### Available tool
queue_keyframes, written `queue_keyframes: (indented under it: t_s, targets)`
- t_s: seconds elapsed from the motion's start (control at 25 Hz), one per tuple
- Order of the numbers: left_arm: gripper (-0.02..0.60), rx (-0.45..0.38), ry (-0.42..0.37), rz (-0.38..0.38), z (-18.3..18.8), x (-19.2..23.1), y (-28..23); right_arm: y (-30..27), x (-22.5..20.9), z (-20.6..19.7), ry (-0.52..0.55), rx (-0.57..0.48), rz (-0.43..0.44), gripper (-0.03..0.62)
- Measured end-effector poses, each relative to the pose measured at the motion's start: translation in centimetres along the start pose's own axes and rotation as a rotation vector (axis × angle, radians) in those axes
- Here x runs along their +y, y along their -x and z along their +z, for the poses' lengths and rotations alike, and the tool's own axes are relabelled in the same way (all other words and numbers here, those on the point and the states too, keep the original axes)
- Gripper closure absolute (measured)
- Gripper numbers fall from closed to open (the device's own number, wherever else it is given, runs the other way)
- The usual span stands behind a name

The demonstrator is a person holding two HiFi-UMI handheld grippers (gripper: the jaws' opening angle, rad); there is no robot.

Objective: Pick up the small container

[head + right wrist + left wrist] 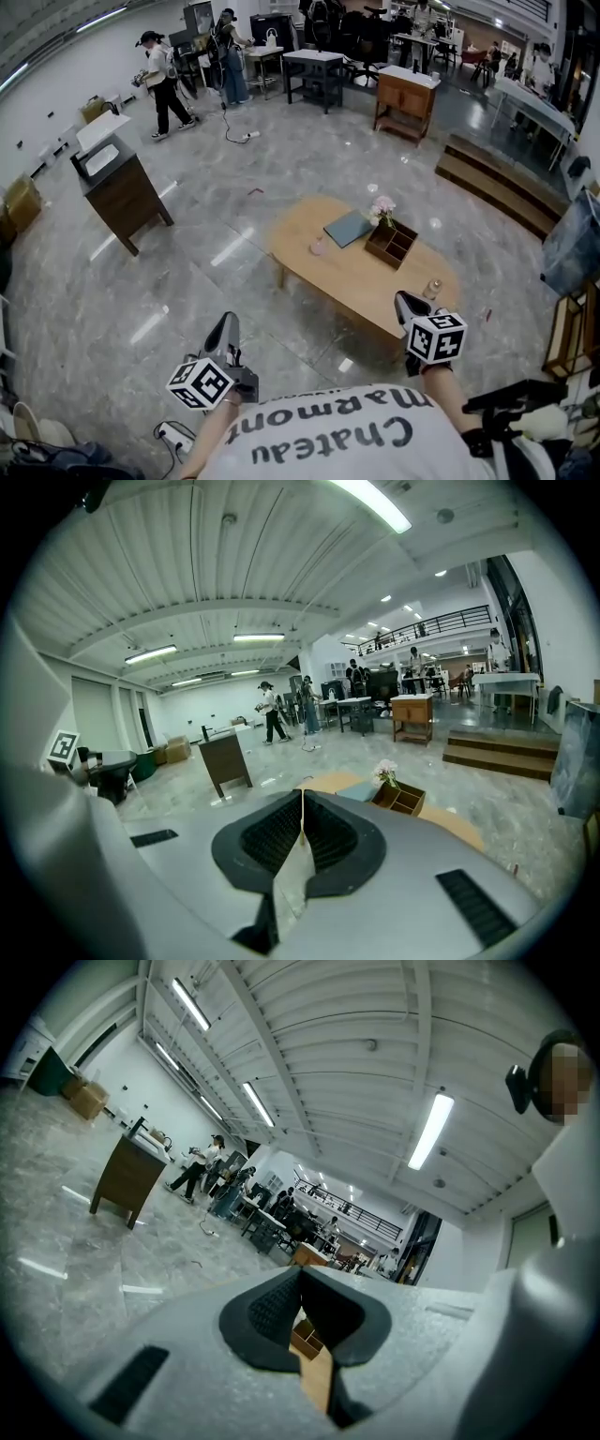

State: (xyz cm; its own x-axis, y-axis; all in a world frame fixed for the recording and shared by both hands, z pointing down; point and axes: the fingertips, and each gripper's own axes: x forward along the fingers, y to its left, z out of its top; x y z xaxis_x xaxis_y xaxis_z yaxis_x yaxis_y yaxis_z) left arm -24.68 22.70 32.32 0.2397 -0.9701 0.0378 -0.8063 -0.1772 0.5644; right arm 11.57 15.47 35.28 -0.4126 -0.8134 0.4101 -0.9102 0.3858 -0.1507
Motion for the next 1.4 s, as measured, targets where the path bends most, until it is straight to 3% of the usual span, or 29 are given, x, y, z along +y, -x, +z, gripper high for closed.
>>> queue_keyframes:
  t_s: [0.56, 1.08, 1.4]
  targets:
    - [0.566, 0.005, -0.002, -0.002, 2.8, 3.5, -3.4, -4.7, 1.5, 1.8, 0.004, 0.001, -0.007, 0.58]
    - [0.566, 0.034, 0.023, -0.015, 1.9, 5.6, -4.2, -5.7, 2.5, 0.1, 0.009, 0.052, -0.028, 0.58]
    - [0.566, 0.034, 0.079, -0.011, 0.2, 6.0, -3.6, -5.1, 2.3, -1.4, 0.032, 0.102, -0.041, 0.58]
